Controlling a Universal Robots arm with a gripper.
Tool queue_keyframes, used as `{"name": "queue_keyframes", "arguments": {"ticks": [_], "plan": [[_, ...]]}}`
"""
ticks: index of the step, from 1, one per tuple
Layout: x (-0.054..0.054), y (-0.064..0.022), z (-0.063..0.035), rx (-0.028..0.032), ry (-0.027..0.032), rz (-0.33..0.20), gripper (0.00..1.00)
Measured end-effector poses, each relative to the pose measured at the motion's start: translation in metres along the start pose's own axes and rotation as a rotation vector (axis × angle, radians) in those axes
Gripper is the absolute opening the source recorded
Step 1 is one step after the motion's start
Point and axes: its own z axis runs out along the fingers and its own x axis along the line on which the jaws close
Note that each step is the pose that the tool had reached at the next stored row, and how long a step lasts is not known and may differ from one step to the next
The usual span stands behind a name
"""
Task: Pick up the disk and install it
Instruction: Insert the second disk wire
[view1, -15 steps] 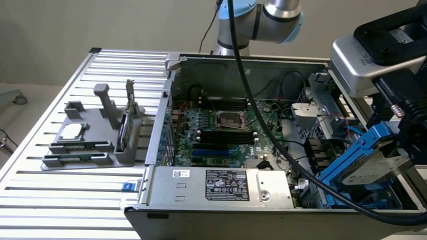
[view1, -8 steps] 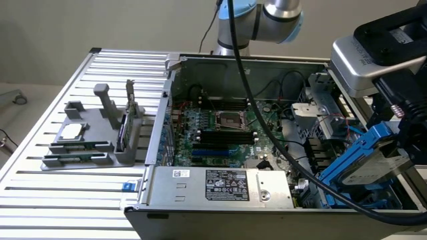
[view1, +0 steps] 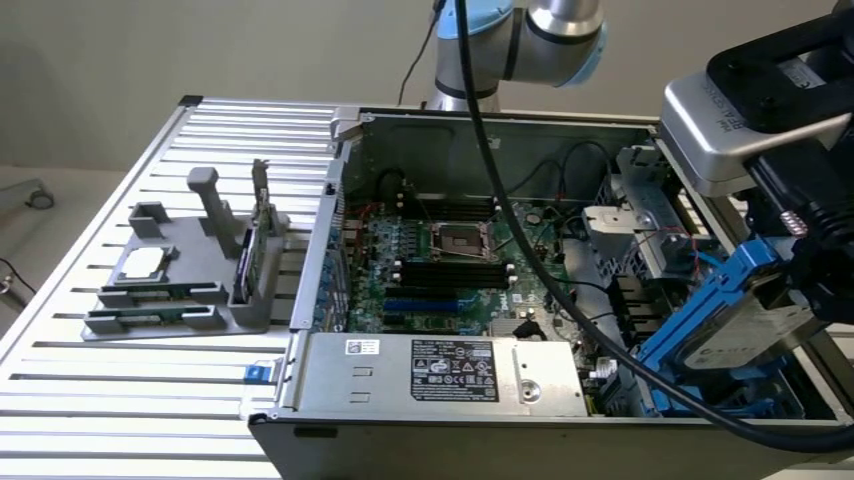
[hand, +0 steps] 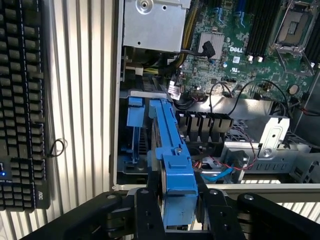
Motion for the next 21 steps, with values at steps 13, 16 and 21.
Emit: {"name": "queue_keyframes", "arguments": {"ticks": [13, 16, 21], "plan": [[0.0, -0.0002, -0.0036, 0.0006, 0.0086, -0.001, 0.34], [-0.0002, -0.0006, -0.0057, -0.0002, 0.0174, -0.003, 0.34], [-0.0001, -0.0005, -0.0058, 0.0001, 0.0343, -0.008, 0.34]]}}
